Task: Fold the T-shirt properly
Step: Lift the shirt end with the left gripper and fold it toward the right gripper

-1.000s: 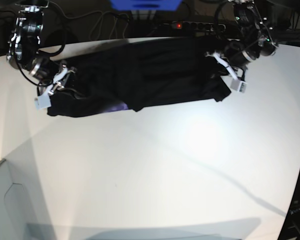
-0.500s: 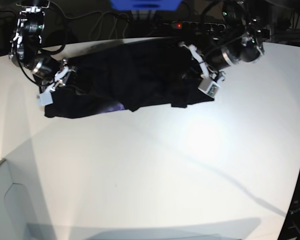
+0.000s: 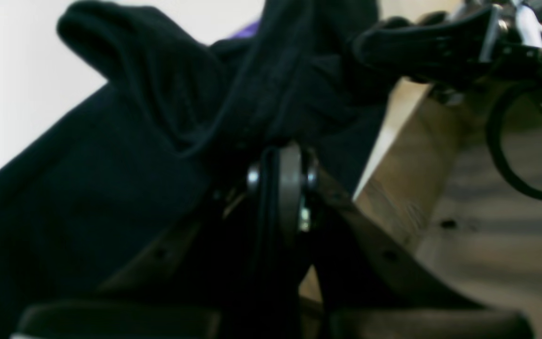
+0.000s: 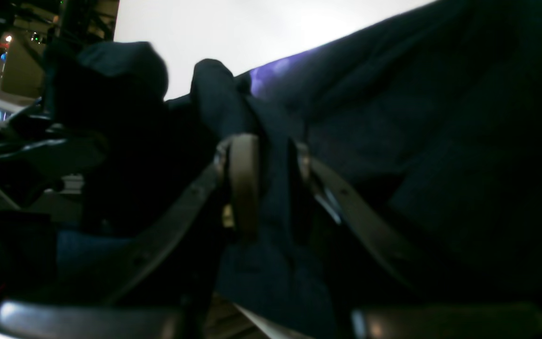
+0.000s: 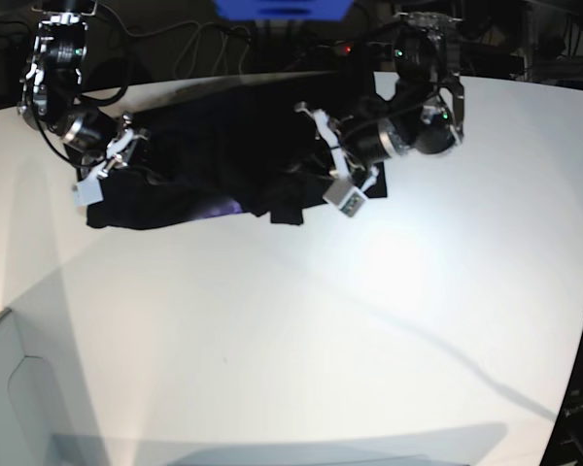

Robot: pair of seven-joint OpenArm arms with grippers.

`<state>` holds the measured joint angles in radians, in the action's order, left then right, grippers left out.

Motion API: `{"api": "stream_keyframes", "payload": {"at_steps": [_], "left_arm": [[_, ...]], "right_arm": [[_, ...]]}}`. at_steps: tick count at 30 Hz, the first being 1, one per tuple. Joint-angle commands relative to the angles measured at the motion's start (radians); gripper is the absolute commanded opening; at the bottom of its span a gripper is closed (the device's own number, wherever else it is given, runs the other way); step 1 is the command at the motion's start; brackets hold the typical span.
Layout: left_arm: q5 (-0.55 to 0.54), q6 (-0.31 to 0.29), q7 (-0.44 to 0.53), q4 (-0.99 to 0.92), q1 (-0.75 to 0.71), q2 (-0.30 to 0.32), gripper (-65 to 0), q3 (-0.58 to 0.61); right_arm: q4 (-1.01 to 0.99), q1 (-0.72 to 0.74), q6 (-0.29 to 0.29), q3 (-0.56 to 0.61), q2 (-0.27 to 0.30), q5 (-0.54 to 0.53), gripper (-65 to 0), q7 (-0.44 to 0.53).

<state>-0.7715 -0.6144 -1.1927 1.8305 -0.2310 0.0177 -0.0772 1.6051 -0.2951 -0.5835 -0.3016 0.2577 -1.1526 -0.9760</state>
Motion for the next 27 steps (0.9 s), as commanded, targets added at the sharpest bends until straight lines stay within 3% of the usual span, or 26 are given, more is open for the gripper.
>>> {"api": "stream_keyframes", "payload": {"at_steps": [1,10,13,20,27], "left_arm": [[-0.021,-0.003,0.018,-0.013,0.008,-0.003,-64.1,0.014],[-0.021,-0.003,0.06,-0.156,0.041,0.005,-63.3,0.047],[-0.027,-0.003,0.066,-0.174,0.041,0.005,-56.1,0.046],[-0.032,-0.011,0.066,-0.168,0.041,0.005,-31.5,0.04],[-0.035,-0.017,0.063,-0.167,0.048,0.005,-28.2,0.037]], "right_arm": [[0.018,0.001,-0.006,-0.005,0.012,-0.028,-52.8,0.016],[0.018,0.001,-0.006,-0.005,0.012,-0.028,-52.7,0.016],[0.018,0.001,-0.006,-0.005,0.012,-0.028,-52.6,0.016],[0.019,0.001,-0.006,0.018,0.013,-0.028,-52.5,0.015],[0.021,0.001,-0.006,0.04,0.012,-0.028,-52.5,0.015]]}}
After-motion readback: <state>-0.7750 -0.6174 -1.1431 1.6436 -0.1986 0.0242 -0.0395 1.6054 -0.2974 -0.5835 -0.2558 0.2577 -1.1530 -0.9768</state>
